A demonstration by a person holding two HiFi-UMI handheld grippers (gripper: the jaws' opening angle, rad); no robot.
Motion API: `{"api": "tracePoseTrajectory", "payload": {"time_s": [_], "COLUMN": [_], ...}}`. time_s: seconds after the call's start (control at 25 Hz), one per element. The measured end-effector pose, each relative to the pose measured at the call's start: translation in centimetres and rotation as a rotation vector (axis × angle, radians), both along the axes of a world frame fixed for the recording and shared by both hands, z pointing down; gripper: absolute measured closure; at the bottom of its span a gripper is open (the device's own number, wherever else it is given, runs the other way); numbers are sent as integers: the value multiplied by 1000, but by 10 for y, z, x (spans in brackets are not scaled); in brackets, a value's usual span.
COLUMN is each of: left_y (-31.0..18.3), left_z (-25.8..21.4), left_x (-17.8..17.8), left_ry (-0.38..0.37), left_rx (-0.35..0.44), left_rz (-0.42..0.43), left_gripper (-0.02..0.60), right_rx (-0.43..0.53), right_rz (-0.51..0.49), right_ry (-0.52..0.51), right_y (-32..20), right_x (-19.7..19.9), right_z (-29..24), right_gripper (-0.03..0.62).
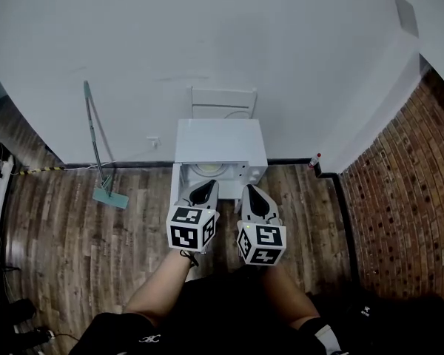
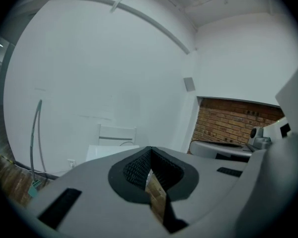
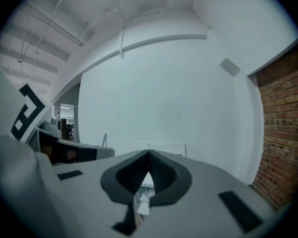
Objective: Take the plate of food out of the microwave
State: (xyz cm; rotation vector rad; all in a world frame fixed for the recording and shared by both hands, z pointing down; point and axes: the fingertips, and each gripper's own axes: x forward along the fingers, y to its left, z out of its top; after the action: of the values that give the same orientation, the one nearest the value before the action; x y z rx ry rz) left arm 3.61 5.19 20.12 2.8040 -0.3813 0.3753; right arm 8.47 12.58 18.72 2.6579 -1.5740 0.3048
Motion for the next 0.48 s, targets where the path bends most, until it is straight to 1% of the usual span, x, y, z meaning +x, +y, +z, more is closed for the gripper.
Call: {"api": "tracePoseTrajectory", "payload": {"time_s": [0.12, 0.28, 0.48], "left_y": [-13, -37, -77], "left_z": [5, 9, 10], "left_x": [8, 24, 49], "left_ry": [-10, -12, -16], "left_rx": [-3, 2, -5], "left_rz": [-17, -65, -172], "left_gripper": [582, 583, 583], "right_rx": [3, 6, 14], "right_rz": [-17, -75, -192], "right_ry": [-6, -9, 2], "right_y": [-15, -44, -94], "right_x": [11, 29, 61], "right_z": [2, 9, 9], "right_gripper": [586, 586, 585]}}
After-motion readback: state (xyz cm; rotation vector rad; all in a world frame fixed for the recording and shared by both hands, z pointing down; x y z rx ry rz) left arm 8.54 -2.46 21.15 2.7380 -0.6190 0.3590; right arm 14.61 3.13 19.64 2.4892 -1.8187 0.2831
